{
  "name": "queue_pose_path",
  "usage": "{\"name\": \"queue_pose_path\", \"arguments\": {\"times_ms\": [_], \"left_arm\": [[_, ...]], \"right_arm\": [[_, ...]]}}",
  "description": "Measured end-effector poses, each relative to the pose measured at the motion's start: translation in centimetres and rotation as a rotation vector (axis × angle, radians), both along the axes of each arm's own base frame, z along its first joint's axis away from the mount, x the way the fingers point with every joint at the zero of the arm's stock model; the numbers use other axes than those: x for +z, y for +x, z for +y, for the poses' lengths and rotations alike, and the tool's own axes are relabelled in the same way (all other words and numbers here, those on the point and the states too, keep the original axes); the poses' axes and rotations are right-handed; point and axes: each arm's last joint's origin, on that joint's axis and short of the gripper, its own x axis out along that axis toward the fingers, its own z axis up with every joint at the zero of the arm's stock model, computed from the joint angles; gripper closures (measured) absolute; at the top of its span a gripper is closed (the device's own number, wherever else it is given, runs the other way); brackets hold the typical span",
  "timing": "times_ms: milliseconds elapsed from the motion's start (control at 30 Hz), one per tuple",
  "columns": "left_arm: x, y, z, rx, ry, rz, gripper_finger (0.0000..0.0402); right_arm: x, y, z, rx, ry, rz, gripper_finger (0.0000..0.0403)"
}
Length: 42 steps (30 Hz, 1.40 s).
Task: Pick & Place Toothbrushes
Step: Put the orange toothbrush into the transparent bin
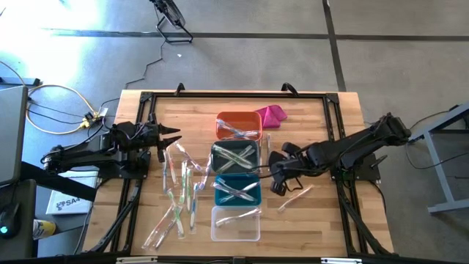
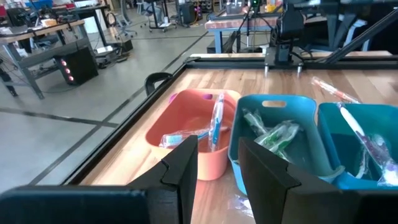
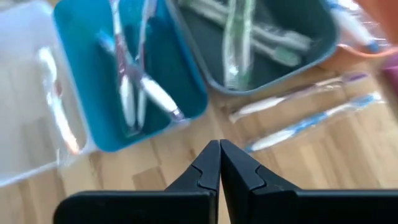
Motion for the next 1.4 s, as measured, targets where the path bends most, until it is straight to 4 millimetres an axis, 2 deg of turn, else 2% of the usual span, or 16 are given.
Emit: {"name": "queue_pose_path", "arguments": {"times_ms": [233, 500, 700, 967, 1200, 1400], "left_arm": [[0.0, 0.0, 0.0, 0.010, -0.072, -0.022, 0.0289], [-0.4, 0.0, 0.0, 0.015, -0.119, -0.003, 0.0289], [-0.4, 0.0, 0.0, 0.015, -0.120, -0.002, 0.0289], [-0.4, 0.0, 0.0, 0.014, -0.123, -0.001, 0.0289], [-1.2, -0.2, -0.1, 0.019, -0.139, 0.086, 0.0289], [-1.2, -0.2, -0.1, 0.019, -0.137, 0.080, 0.0289]], "right_arm": [[-1.3, -0.8, -0.1, 0.076, 0.000, -0.011, 0.0400], [-3.5, -3.1, -0.6, 0.121, 0.077, -0.062, 0.0400], [-4.5, -4.6, -1.0, 0.148, 0.095, -0.010, 0.0400], [-5.0, -5.3, -1.2, 0.166, 0.067, 0.081, 0.0400], [-5.2, -5.7, -1.0, 0.154, 0.193, 0.154, 0.0400], [-5.5, -5.8, -0.4, 0.168, 0.170, 0.166, 0.0399]]}}
